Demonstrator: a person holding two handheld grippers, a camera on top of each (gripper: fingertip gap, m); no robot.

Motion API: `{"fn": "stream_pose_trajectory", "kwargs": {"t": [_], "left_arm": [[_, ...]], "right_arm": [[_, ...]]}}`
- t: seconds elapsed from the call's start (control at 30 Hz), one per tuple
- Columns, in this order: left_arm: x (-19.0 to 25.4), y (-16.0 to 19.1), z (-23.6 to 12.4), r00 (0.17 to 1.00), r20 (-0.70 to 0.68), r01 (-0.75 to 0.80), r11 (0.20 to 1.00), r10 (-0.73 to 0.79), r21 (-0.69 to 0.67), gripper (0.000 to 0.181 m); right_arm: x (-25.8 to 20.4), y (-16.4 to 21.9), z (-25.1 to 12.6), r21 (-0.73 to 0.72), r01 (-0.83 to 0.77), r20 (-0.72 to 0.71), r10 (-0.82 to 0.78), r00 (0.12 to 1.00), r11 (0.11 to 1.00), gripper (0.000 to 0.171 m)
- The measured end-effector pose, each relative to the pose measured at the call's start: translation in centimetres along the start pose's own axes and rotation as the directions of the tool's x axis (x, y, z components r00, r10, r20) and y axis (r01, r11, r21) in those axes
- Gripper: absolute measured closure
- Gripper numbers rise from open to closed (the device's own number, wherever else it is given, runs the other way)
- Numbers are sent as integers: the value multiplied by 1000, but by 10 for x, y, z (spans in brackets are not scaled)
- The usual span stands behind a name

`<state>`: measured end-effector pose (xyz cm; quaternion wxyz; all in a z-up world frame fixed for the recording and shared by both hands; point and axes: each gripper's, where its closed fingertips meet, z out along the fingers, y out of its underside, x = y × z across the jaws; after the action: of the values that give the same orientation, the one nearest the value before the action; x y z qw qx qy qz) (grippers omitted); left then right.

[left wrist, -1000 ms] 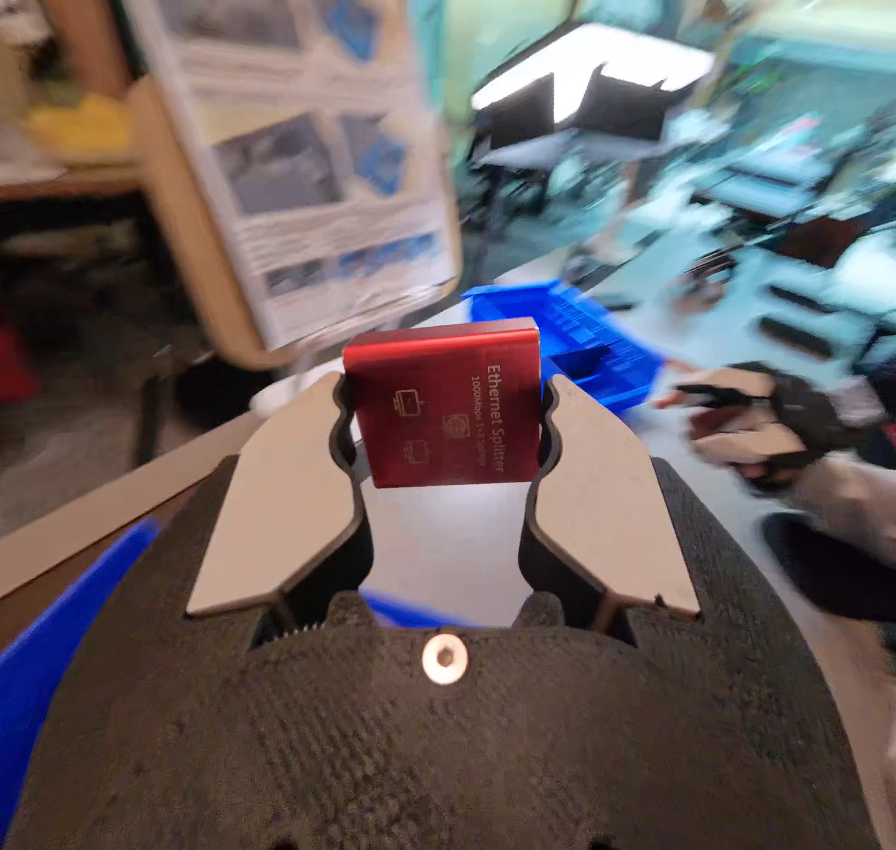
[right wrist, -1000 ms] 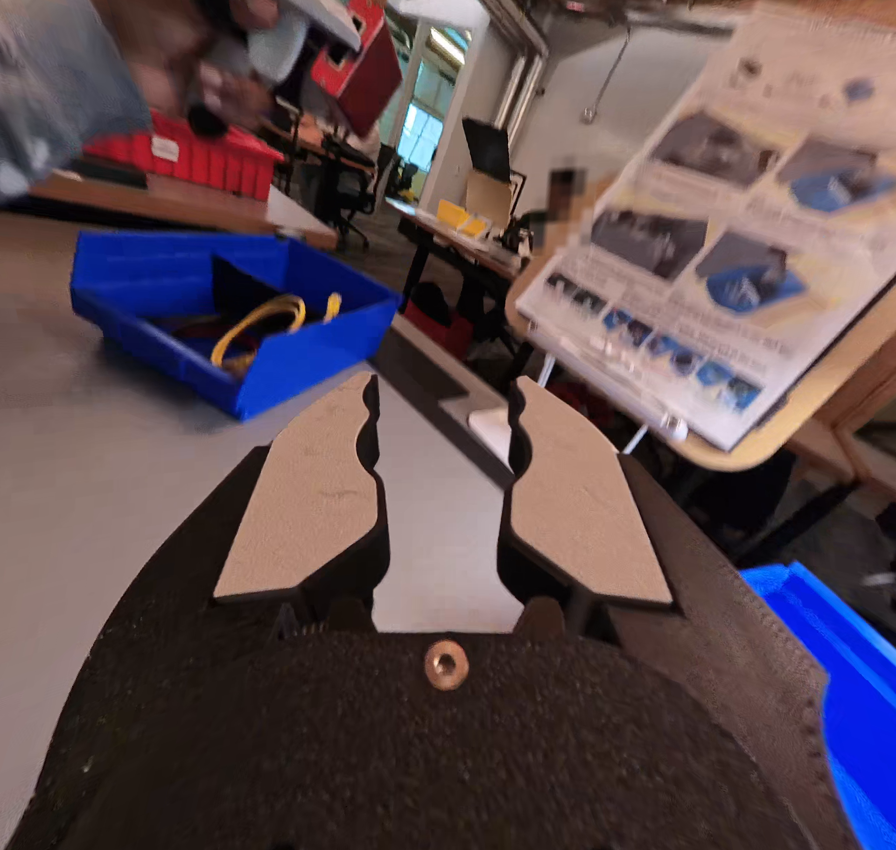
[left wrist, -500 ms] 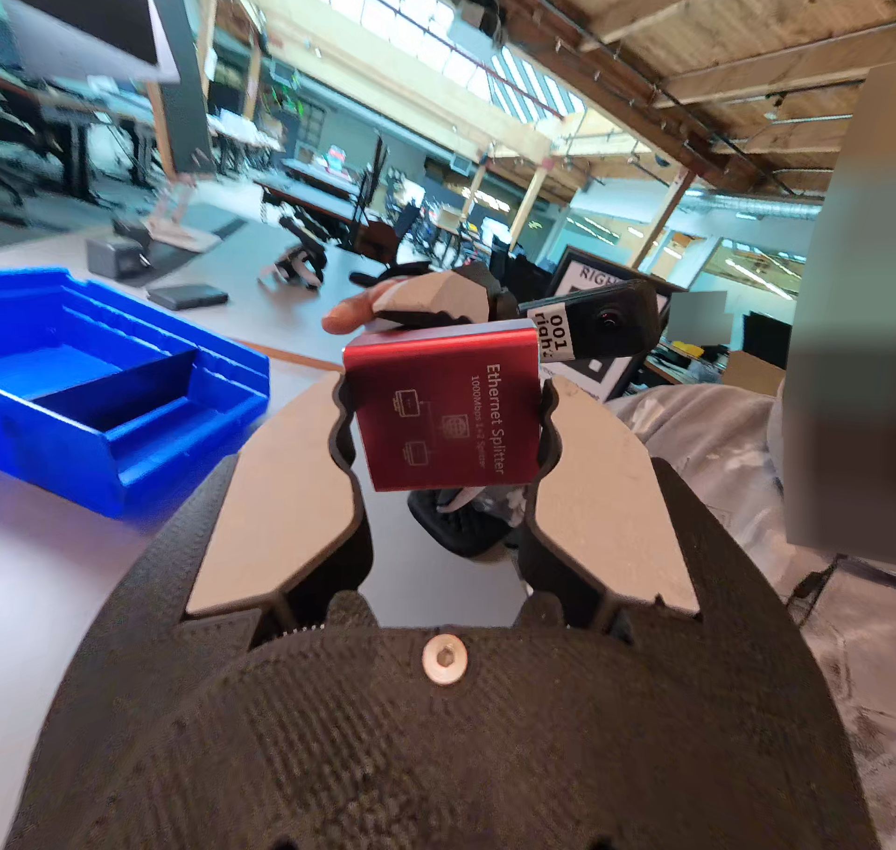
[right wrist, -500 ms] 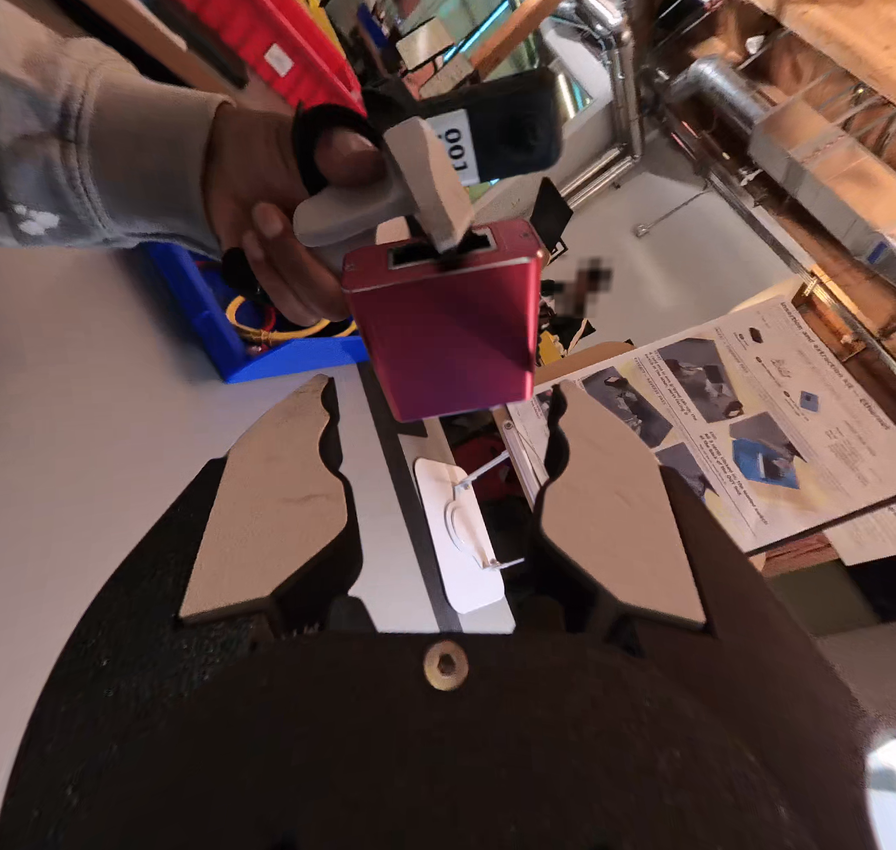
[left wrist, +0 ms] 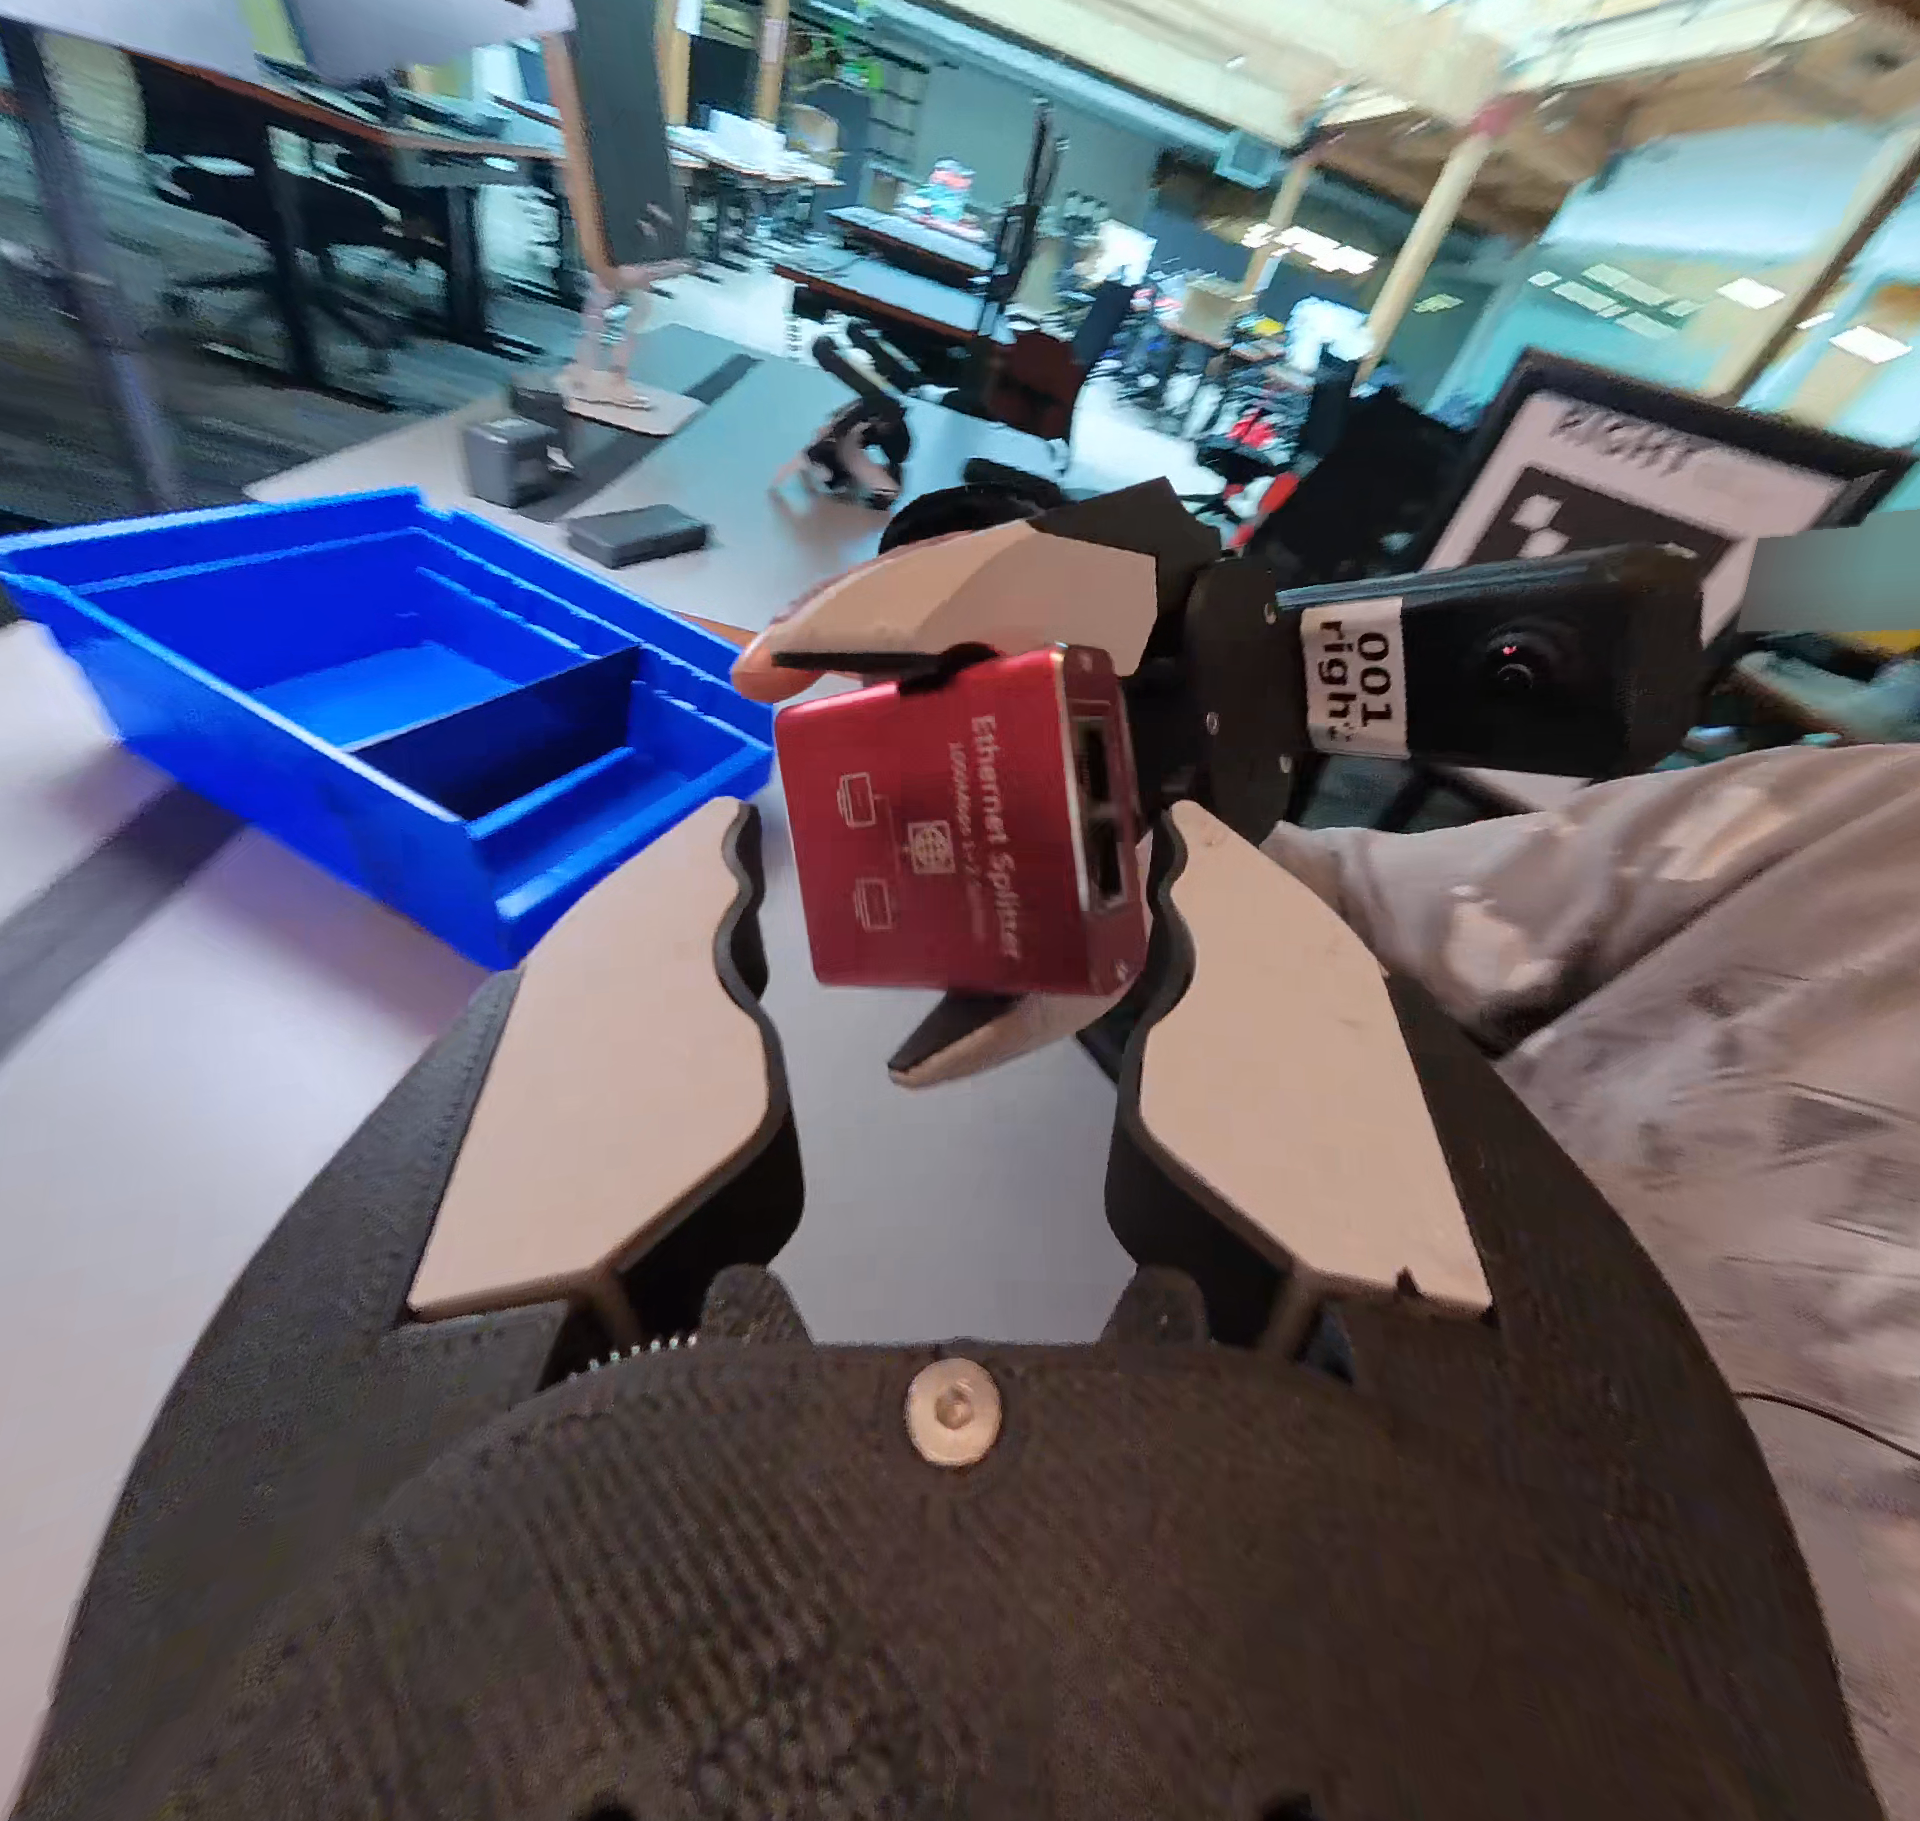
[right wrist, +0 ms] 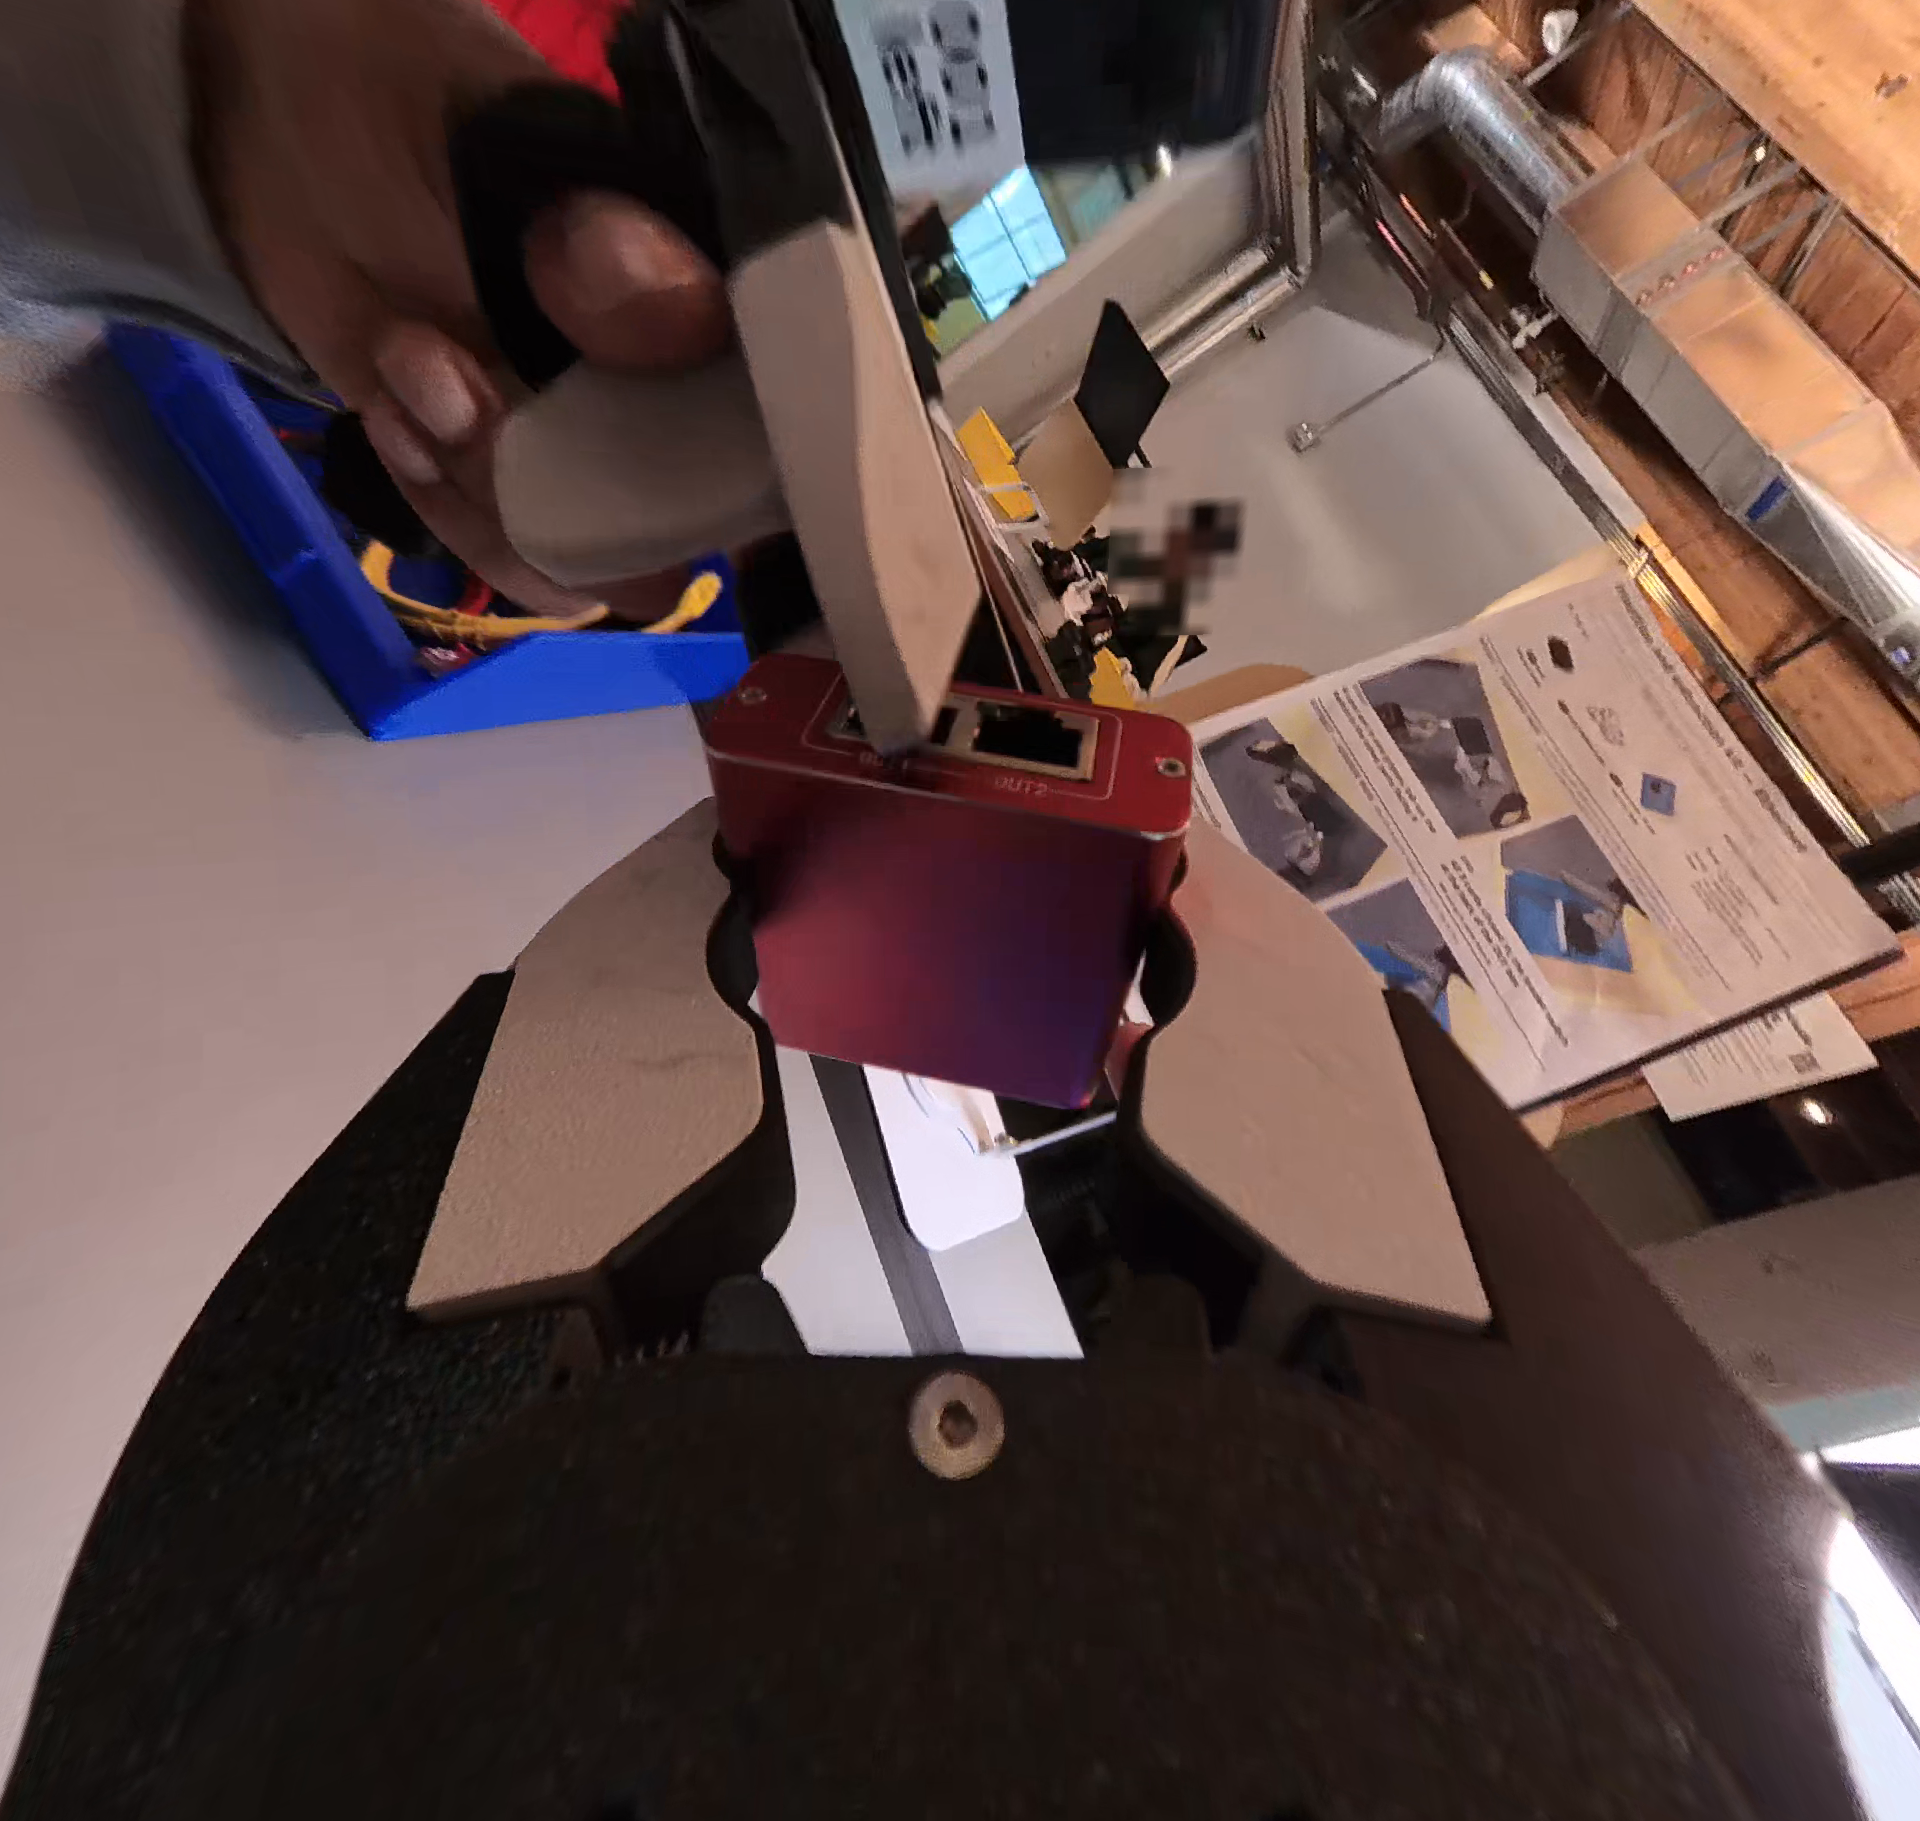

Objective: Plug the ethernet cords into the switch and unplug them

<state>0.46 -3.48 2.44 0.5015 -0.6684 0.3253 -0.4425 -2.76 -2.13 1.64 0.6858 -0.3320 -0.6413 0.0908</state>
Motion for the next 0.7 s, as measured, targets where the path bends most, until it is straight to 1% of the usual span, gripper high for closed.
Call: {"fn": "stream_pose_trajectory", "kwargs": {"t": [0.03,0.1,0.17,0.27,0.33,0.4,0.43,0.53,0.57,0.63,0.7], "left_arm": [[-1,-2,-2,999,36,-31,999,32,-5,110],[-1,-3,-3,989,109,-99,994,103,-36,113],[-2,3,0,967,177,-165,981,181,-102,117],[-8,15,9,934,254,-204,957,253,-205,120],[-13,19,14,921,289,-199,953,262,-229,130],[-21,20,13,895,329,-229,943,301,-241,148],[-22,19,12,893,327,-240,941,310,-236,153],[-15,14,10,907,270,-274,940,323,-202,154],[-11,13,8,913,235,-296,938,334,-183,154],[-2,8,4,937,154,-298,948,313,-116,153],[6,-1,-4,946,87,-311,950,313,-31,154]], "right_arm": [[3,4,0,-17,-2,-12,2,1000,1000,98],[6,13,2,-56,-9,-31,7,1000,998,98],[6,18,4,-84,-12,-36,9,999,996,98],[2,21,8,-125,6,-32,-10,999,992,99],[-2,22,10,-146,36,-31,-41,999,989,99],[-3,22,11,-153,46,-31,-52,998,987,99],[-2,22,10,-149,45,-33,-50,998,988,99],[-1,14,8,-91,14,-27,-16,1000,996,100],[-2,10,7,-67,-20,-7,20,1000,998,100],[-2,2,2,-5,-146,57,146,988,989,98],[4,-9,-7,80,-301,131,290,948,950,101]]}}
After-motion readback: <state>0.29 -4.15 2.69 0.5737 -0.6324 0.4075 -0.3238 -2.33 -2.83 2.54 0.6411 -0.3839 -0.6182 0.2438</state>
